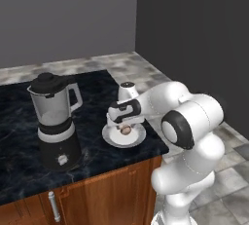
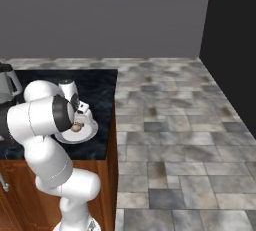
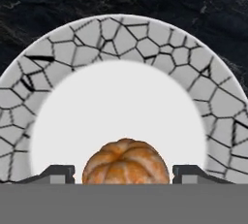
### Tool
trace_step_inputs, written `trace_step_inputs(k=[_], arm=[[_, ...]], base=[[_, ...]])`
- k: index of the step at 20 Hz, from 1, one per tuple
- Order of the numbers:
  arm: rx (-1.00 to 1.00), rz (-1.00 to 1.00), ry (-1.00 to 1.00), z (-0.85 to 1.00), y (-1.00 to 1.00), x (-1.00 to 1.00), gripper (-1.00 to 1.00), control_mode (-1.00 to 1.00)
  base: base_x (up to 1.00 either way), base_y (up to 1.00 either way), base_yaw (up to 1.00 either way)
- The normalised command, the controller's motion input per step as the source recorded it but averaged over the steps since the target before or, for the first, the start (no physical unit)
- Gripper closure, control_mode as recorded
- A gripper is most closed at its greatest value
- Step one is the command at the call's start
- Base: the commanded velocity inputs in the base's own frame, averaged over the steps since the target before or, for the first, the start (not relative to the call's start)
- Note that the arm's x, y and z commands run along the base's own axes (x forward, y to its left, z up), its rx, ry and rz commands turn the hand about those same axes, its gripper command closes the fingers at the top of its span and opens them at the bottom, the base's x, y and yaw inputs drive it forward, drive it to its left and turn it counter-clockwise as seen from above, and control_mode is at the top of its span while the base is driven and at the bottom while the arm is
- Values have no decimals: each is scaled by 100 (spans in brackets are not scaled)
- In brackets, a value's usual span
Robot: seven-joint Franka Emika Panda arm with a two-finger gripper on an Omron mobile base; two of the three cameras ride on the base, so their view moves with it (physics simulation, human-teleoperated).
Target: Pick the tangerine and kiwi from the fridge and place them on the plate next to the blender to make a fruit smoothie.
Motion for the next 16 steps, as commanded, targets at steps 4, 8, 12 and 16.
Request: trace_step_inputs(k=[4,8,12,16], arm=[[0,0,0,0,0,0,-100,-100],[0,-1,-4,3,0,-10,-100,-100],[0,-3,-19,26,-11,-59,-100,-100],[0,-4,-24,18,-27,-88,-100,-100]], base=[[0,0,0],[0,0,0],[0,0,0],[0,0,0]])
